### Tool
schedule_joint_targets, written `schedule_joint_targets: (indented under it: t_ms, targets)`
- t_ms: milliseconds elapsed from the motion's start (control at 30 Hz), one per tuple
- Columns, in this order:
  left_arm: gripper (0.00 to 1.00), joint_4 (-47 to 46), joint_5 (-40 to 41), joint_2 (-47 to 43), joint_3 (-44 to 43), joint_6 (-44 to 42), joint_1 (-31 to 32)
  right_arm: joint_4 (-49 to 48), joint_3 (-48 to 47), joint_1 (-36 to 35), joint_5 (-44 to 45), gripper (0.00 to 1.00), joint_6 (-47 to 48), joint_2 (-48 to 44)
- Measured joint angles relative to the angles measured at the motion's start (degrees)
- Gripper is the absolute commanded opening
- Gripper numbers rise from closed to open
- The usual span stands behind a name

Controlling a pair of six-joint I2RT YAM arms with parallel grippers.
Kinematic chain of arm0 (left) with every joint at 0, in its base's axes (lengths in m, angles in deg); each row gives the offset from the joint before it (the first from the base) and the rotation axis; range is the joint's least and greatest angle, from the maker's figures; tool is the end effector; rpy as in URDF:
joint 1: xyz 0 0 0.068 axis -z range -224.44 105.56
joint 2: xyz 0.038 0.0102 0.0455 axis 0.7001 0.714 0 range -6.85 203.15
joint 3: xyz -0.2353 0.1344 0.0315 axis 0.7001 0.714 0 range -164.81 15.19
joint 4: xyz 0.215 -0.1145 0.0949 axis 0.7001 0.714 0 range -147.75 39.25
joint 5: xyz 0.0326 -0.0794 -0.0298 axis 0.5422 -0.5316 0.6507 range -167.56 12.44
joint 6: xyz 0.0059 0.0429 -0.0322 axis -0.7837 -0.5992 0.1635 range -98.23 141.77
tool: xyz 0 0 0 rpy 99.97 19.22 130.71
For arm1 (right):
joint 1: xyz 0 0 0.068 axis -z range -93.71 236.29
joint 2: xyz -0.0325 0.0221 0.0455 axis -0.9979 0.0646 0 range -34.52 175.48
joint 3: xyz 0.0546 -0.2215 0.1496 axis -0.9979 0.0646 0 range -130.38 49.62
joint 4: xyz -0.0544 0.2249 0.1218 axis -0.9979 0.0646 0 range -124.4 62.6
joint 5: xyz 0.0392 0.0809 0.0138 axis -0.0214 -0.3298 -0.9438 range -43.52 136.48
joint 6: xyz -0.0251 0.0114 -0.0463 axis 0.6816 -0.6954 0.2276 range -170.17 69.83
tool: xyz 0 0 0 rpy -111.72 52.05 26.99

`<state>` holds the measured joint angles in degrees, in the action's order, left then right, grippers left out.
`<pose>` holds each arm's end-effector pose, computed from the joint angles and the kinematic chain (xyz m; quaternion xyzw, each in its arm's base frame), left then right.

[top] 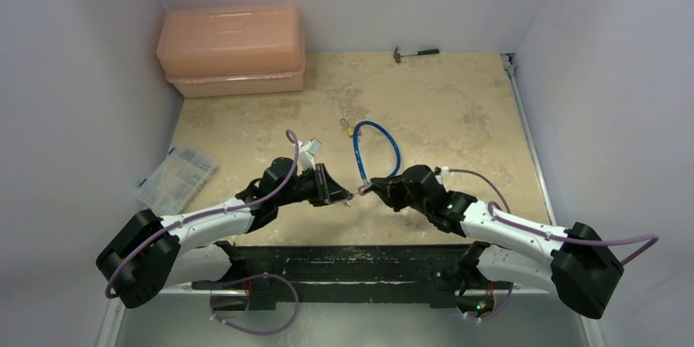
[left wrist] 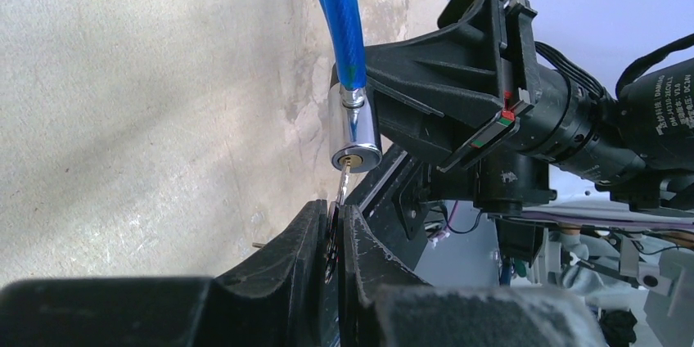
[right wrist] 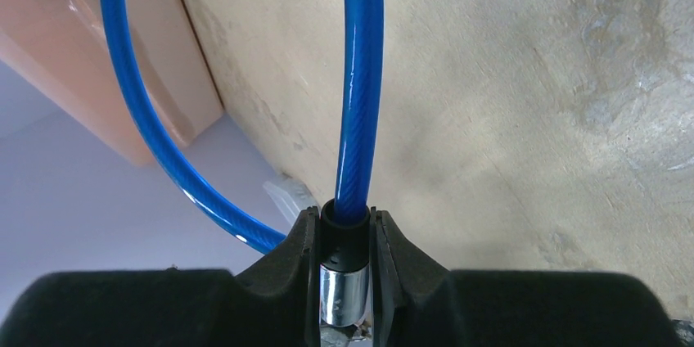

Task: Unlock with the key

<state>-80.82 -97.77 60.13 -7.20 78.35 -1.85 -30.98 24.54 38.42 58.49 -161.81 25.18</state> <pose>0.1634 -0.1668 0.1878 -0.0012 0.8198 -0.5158 0.2488 0.1452 0.1495 0.1846 0.5111 0.7349 0.4120 0.1700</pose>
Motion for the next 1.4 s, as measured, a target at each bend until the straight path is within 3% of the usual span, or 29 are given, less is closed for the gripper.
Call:
schedule_joint_targets:
  t_ms: [1400]
  targets:
    - [0.00,1.18,4.85,0.57,-1.29,1.38,1.60,3.02,-4.04,0.04,-0.90,0.00,0.04,4.07]
